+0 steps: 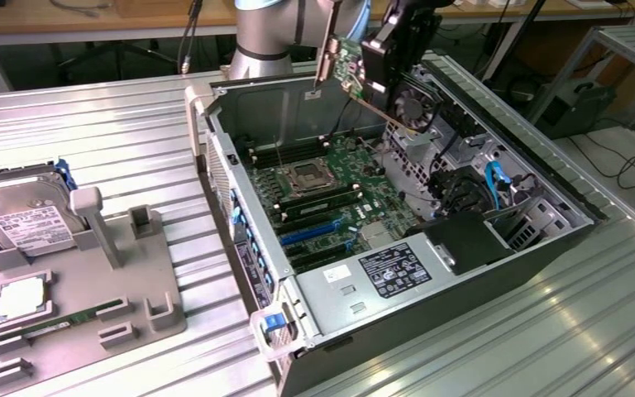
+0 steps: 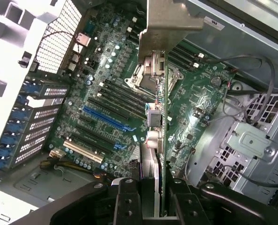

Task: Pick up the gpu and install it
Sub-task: 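Insert the gpu into the slot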

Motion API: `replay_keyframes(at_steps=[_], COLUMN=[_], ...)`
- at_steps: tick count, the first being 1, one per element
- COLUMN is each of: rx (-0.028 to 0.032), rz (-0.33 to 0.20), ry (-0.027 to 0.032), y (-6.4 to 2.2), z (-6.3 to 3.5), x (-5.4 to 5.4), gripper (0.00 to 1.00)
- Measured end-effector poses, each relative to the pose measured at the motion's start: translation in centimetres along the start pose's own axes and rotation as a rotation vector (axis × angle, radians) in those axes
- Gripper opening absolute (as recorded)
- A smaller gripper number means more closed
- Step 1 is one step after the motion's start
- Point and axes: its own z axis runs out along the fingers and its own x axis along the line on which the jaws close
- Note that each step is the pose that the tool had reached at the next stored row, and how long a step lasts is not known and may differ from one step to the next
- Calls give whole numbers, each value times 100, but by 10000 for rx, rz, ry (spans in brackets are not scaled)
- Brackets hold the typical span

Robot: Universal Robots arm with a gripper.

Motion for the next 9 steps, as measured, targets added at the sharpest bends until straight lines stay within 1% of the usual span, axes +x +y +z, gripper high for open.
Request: replay_keyframes(at_steps=[9], rx=[-4], rz=[-591], ry=[-25], y=[0], z=[0], x=[0], gripper=[28])
